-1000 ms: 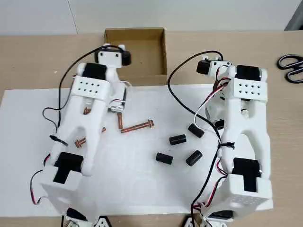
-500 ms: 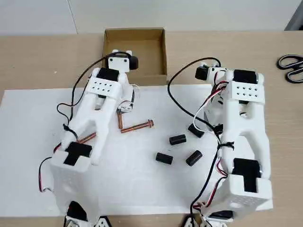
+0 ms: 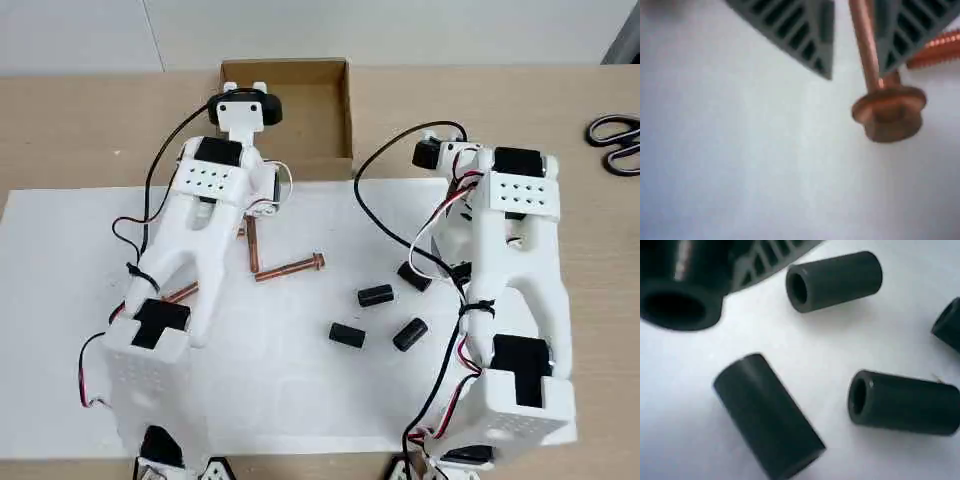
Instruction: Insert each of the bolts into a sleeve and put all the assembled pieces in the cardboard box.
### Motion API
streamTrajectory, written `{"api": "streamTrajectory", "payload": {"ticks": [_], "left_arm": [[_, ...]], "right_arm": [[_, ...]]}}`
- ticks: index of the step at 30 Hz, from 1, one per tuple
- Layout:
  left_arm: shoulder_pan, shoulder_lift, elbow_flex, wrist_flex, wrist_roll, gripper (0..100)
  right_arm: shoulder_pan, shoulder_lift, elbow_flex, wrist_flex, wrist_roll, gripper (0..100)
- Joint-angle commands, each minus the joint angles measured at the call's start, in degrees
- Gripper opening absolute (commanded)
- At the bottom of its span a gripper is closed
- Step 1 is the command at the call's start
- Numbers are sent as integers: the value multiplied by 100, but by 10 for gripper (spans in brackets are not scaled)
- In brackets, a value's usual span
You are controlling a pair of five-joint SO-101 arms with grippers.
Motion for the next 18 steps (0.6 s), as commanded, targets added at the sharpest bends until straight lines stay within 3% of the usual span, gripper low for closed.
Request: {"api": "streamTrajectory", "payload": {"ticks": [1, 18], "left_arm": [[-44, -35, -31, -185, 35, 80], [-334, 774, -4, -62, 35, 80]], "right_arm": [[40, -338, -26, -57, -53, 8], [40, -338, -26, -75, -62, 8]]}}
